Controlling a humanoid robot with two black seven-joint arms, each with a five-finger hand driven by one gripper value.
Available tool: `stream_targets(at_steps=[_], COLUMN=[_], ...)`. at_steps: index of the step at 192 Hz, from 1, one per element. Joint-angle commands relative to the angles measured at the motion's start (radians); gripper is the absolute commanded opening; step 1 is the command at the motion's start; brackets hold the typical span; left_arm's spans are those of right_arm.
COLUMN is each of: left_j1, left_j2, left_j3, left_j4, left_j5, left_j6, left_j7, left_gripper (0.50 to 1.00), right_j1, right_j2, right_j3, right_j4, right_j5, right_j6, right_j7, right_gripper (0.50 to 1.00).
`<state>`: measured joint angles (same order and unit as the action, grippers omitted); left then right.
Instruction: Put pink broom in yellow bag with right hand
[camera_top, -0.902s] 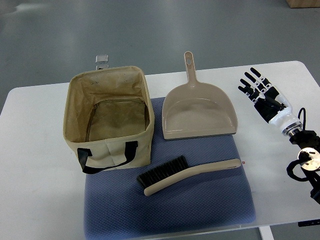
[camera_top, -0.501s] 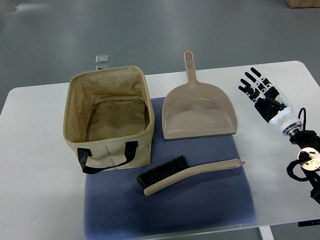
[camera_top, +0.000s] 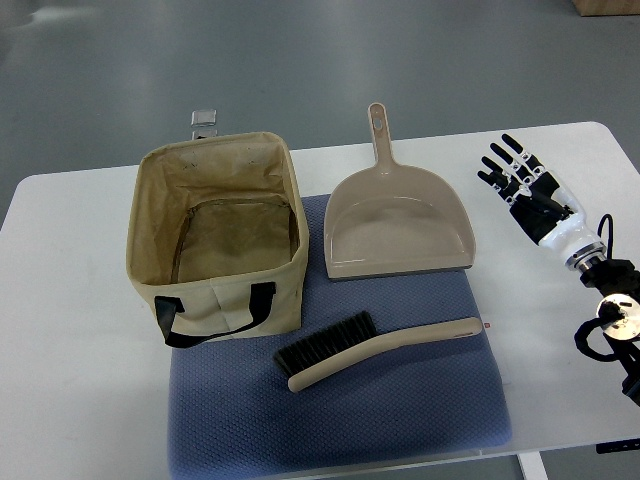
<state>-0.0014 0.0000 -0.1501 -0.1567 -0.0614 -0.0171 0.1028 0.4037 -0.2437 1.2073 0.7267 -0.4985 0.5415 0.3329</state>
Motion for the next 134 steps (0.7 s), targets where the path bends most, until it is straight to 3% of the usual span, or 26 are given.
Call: stream_targets(at_steps=[1,134], left_j1=[0.000,0.001], left_j2=[0.000,0.000], left_j3=[0.000,0.000], left_j4=[0.000,0.000], left_j5=[0.000,0.000], left_j6=[0.000,0.000], left_j7=[0.000,0.000], left_gripper=[1.000,1.000], right_j1=[0.003,0.014], right_j2=[0.000,-0.022], right_j3=[0.000,0.003], right_j4=[-0.001,-0.003], right_j5=[0.000,0.003], right_j6=[0.000,0.003], right_j7=[0.000,0.003], right_gripper=[0.930,0.930])
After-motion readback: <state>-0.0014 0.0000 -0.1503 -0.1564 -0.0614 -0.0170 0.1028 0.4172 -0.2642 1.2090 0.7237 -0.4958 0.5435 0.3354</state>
